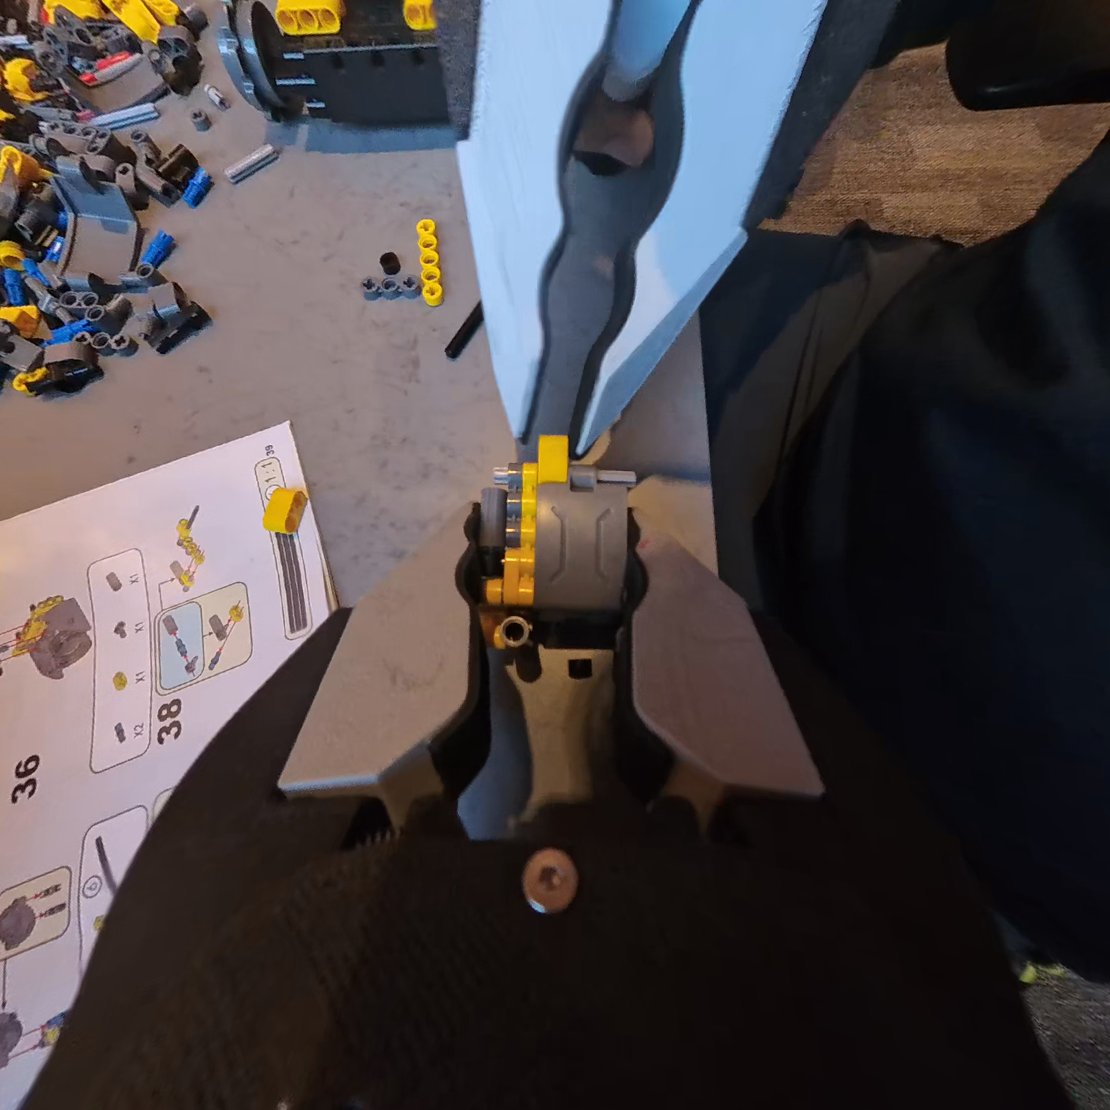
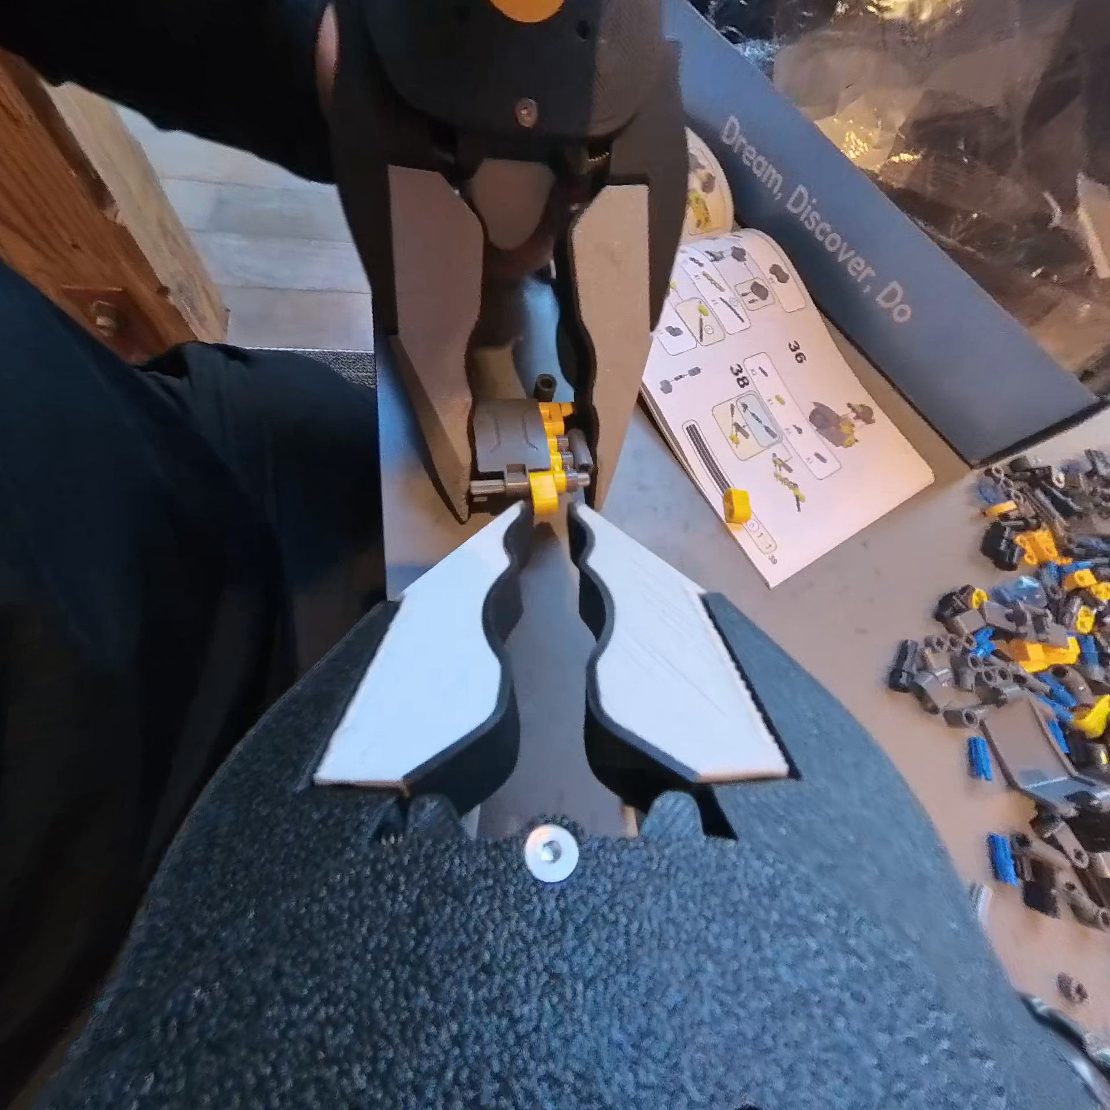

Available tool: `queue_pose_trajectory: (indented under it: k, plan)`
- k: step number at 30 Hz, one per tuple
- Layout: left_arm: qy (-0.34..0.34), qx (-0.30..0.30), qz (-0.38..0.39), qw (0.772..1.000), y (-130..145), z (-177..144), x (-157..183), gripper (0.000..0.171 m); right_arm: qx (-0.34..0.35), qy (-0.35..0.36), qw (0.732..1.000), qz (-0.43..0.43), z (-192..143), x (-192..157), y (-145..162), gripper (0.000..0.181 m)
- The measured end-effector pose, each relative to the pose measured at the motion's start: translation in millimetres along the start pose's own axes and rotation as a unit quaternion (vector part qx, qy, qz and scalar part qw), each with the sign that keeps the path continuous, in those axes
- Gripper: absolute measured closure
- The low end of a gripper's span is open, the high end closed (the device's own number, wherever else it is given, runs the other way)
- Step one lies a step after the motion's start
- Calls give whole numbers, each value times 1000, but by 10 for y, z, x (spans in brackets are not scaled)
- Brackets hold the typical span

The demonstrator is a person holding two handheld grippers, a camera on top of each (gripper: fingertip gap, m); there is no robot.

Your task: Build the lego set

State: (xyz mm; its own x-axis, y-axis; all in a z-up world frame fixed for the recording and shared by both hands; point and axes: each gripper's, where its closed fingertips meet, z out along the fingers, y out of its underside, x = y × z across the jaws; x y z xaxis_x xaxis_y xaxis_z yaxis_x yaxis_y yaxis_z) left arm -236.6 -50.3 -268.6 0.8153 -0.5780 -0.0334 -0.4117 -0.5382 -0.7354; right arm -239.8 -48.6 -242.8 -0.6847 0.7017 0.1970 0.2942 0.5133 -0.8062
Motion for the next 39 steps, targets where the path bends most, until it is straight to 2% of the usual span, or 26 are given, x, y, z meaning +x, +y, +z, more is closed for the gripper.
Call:
queue_pose_trajectory:
  k: [2,6,7,10,12,16,20,22,25,27,28,34,39]
  plan:
    - [-6,2,18,1000,-12,-1,15,128,6,-9,1000,18,-32,15,6,156]
    - [-8,7,50,999,-39,3,53,128,19,-103,994,35,-50,-160,-30,134]
    - [-5,8,53,999,-44,8,66,128,14,-102,994,25,-33,-156,-17,136]
    - [-2,9,46,999,-49,16,69,128,-15,-50,999,-6,11,-26,53,158]
    - [-2,11,33,999,-48,16,56,128,-9,-42,999,-14,-4,-35,22,163]
    - [-7,7,6,1000,-37,20,15,129,-12,-19,1000,1,-7,-11,36,157]
    - [-8,7,-1,1000,-39,25,2,129,23,-51,998,24,-94,-139,-47,142]
    - [-6,6,-4,1000,-47,36,6,128,16,-43,998,38,-70,-107,-19,139]
    - [-6,5,-19,1000,-57,57,-10,128,-10,-27,999,32,-6,-89,49,140]
    - [-9,5,-26,1000,-59,58,-24,128,-19,-2,1000,10,3,-53,61,152]
    - [-12,5,-24,1000,-58,57,-24,128,-23,-1,1000,8,3,-54,60,152]
    - [-14,6,-20,1000,-52,45,1,128,-11,-89,990,109,22,-105,26,154]
    - [-30,11,-6,999,-58,33,-10,129,21,-76,991,107,-5,-94,-59,155]
